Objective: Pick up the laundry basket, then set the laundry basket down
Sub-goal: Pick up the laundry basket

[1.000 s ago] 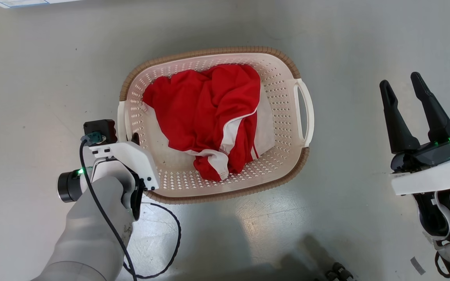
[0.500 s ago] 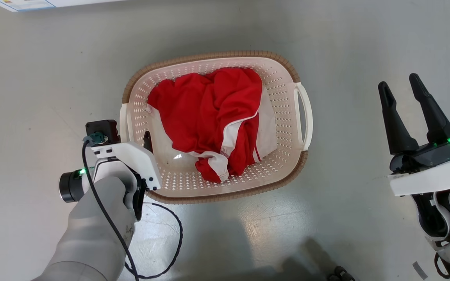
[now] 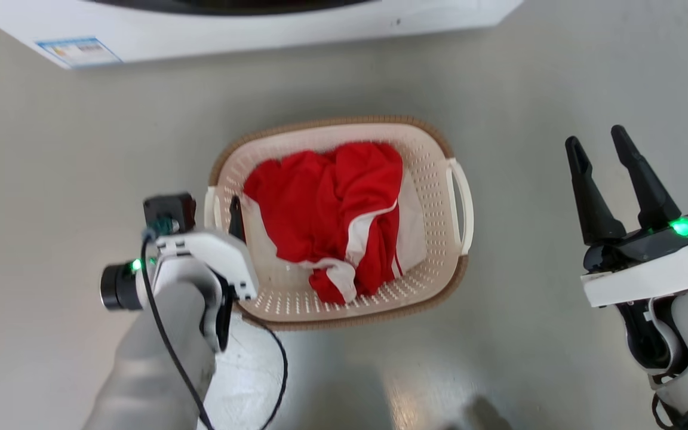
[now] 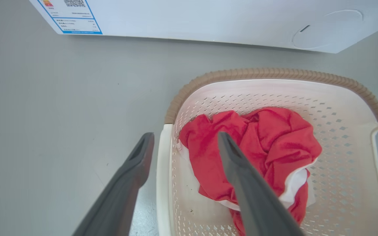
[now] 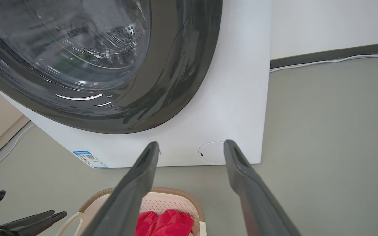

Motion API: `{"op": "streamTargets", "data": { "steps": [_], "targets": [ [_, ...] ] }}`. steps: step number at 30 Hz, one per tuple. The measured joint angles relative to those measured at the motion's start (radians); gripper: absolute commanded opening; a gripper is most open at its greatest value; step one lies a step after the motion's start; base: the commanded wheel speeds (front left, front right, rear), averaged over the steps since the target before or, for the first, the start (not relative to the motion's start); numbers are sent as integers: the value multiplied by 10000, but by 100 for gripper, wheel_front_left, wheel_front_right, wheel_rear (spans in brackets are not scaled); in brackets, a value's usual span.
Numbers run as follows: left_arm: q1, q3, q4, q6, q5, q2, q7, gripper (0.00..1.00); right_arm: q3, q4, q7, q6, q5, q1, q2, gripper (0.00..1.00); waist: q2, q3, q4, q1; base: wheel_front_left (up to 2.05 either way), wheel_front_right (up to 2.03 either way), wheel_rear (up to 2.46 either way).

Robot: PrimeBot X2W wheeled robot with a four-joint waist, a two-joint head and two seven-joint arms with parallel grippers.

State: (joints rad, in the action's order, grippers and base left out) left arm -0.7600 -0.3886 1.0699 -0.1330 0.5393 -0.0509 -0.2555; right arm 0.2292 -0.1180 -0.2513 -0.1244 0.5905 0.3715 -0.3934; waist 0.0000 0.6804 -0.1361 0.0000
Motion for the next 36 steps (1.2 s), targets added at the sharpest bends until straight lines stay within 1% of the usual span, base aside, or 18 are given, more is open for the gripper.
{"op": "streamTargets", "data": {
  "steps": [6, 12, 15, 20, 25, 31, 36],
  "targets": [
    [1276, 343, -1615, -171, -834, -119, 0, 100, 52, -217, 0, 0, -15, -197, 127, 100, 0, -965, 100, 0, 0, 0, 0],
    [2533, 825, -3354, -163, -1655, -136, -2, 100, 38, -472, 0, 0, -136, -838, 240, 100, 0, -2126, 235, 0, 0, 0, 0],
    [3276, 1060, -4052, -148, -1891, -138, -2, 100, -17, -548, 0, 0, -186, -1108, 299, 100, 0, -2737, 305, 0, 0, 0, 0],
    [4295, 1377, -5116, 100, -2313, -134, -2, 100, -132, -617, 0, 0, -378, -1569, 420, 100, 0, -3716, 441, 0, 0, 0, 0],
    [5088, 1559, -6017, 201, -2535, -102, -2, 100, -366, -656, 0, 0, -543, -1949, 621, 100, 0, -4535, 602, 0, 0, 0, 0],
    [5687, 1962, -6964, 318, -2796, -92, -2, 100, -623, -673, 0, 0, -738, -2306, 928, 100, 0, -5259, 794, 0, 0, 0, 0],
    [6249, 2243, -7674, 545, -2963, -86, -2, 100, -899, -679, 0, 0, -936, -2532, 1114, 100, 0, -5732, 845, 0, 0, 0, 0]
  ]
}}
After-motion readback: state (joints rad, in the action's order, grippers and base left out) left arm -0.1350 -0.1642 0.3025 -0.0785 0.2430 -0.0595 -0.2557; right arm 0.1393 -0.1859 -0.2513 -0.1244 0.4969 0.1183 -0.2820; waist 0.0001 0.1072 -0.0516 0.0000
